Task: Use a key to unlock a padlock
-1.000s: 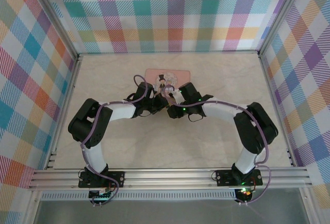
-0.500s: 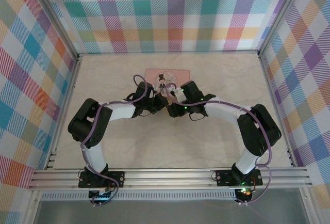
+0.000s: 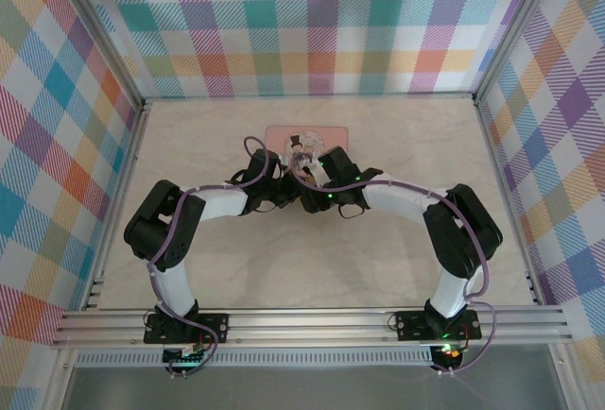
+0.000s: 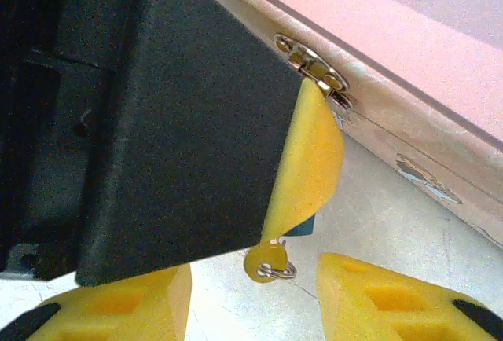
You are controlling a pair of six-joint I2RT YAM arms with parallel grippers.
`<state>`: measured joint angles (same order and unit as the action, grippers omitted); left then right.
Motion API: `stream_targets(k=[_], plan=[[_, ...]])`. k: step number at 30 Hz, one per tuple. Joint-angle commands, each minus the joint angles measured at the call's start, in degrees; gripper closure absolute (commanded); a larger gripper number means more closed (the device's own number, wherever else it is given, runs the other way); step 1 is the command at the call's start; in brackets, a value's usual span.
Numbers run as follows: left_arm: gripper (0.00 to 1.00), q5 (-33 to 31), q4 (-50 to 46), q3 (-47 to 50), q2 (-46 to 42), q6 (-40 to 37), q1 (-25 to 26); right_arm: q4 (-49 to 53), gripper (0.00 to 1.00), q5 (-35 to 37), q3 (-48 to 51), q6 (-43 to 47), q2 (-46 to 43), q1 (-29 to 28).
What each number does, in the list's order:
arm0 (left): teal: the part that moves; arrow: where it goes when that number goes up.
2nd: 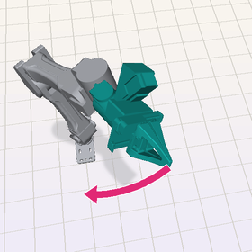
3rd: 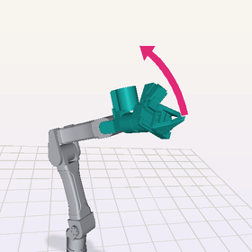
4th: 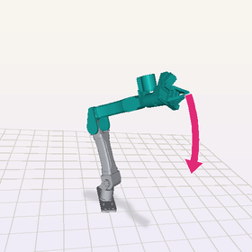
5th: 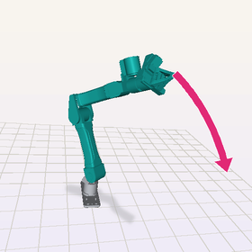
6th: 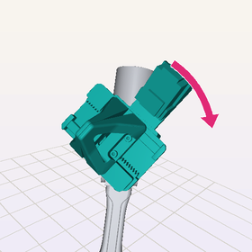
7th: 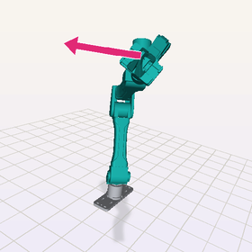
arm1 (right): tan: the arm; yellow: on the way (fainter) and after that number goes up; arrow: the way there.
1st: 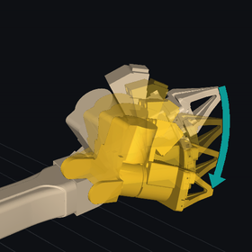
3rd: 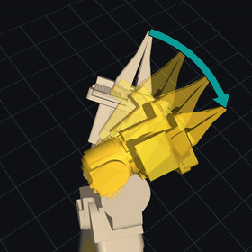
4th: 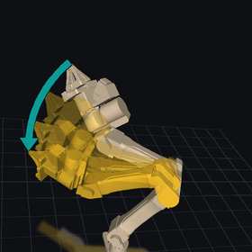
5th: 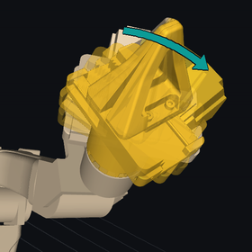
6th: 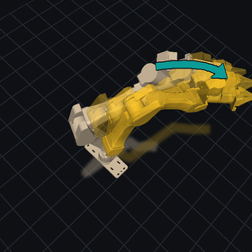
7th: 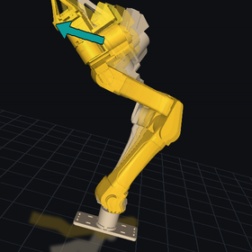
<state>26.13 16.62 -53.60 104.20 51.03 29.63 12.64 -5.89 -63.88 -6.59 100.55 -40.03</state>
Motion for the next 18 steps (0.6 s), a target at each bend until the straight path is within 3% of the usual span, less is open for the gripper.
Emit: stream_targets(k=[1,14,18], plan=[[0.99,4.5,-0.2,-0.5,-2.1,3.0,-0.3,1.5,0.54,2.1,-2.2,1.0,1.3,-0.4],[0.99,4.8,0.3,-0.2,-2.6,3.3,-0.4,2.6,0.56,3.4,-4.3,1.4,3.5,-1.2],[0.99,4.8,0.4,-0.1,-2.8,3.4,-0.4,2.1,0.62,3.6,-4.3,1.2,3.3,-1.3]])
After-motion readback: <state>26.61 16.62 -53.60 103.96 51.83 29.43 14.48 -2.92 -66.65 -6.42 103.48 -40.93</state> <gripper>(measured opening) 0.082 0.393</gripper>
